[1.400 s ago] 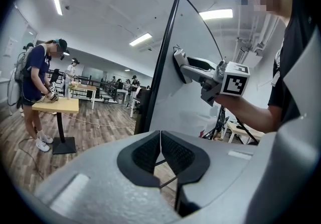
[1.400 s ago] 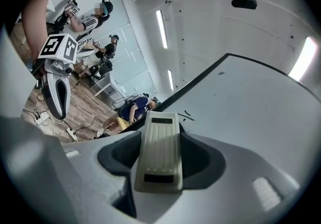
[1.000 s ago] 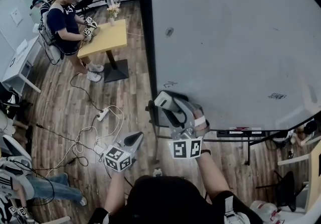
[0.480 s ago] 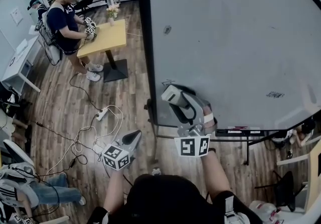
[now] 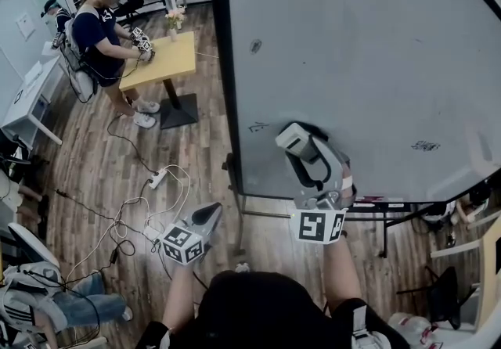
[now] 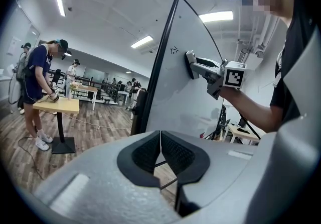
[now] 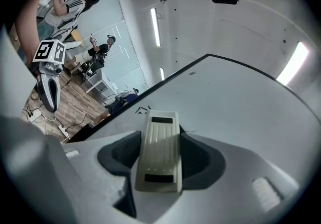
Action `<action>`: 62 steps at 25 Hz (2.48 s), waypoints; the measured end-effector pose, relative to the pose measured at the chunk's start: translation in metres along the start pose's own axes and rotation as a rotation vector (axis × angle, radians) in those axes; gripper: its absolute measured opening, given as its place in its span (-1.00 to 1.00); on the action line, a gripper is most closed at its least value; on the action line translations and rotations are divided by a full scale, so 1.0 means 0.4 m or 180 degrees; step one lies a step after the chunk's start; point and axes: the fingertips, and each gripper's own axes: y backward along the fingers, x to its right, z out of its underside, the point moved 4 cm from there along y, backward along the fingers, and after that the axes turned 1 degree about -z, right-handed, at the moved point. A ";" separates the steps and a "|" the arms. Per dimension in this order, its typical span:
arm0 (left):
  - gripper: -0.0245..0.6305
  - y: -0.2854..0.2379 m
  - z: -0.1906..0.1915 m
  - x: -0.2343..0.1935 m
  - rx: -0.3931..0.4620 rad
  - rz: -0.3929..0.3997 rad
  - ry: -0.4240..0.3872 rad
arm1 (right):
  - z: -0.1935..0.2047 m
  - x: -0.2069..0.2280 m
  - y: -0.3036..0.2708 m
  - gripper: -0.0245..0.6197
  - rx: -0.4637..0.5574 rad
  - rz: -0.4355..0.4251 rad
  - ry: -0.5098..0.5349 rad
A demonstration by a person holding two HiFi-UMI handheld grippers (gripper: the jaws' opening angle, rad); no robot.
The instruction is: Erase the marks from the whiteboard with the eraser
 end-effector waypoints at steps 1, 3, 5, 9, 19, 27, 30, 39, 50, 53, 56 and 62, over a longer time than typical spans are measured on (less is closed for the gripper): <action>-0.87 -0.001 -0.002 0.001 -0.0002 -0.0003 -0.0003 | 0.003 0.014 0.004 -0.15 -0.0008 0.0039 -0.0005; -0.87 -0.003 -0.005 0.003 -0.0005 -0.0009 -0.0004 | 0.009 0.041 0.011 -0.15 -0.0020 0.0122 -0.0033; -0.87 -0.006 -0.007 0.005 -0.0003 -0.0009 -0.0007 | 0.015 0.066 0.019 -0.15 -0.0028 0.0196 -0.0071; -0.87 -0.004 -0.011 0.014 0.0013 -0.0001 -0.0016 | 0.012 0.087 0.030 -0.15 0.0013 0.0259 -0.0049; -0.87 0.011 -0.005 -0.011 0.0005 -0.0016 -0.0018 | -0.037 0.053 0.002 -0.15 0.0060 0.0312 -0.0090; -0.87 0.024 -0.009 -0.051 -0.0004 -0.0084 -0.0027 | -0.106 -0.058 -0.077 -0.15 0.0265 0.0006 -0.0109; -0.87 0.036 -0.006 -0.070 -0.0006 -0.0125 -0.0010 | -0.122 -0.081 -0.093 -0.15 0.0306 -0.0051 -0.0111; -0.87 0.034 0.012 -0.086 -0.0017 -0.0079 0.0021 | -0.139 -0.160 -0.120 -0.15 0.0328 -0.0294 -0.0143; -0.87 0.028 0.023 -0.093 -0.0045 -0.0032 0.0039 | -0.113 -0.236 -0.135 -0.15 0.0211 -0.0565 -0.0133; -0.87 0.033 0.029 -0.099 -0.0056 -0.0034 0.0044 | -0.112 -0.228 -0.134 -0.15 0.0184 -0.0539 -0.0139; -0.87 0.037 0.030 -0.102 -0.0057 -0.0026 0.0045 | -0.112 -0.195 -0.124 -0.15 0.0164 -0.0404 -0.0137; -0.87 0.025 0.020 -0.093 -0.0075 0.0036 0.0012 | -0.097 -0.107 -0.095 -0.15 0.0093 -0.0127 -0.0136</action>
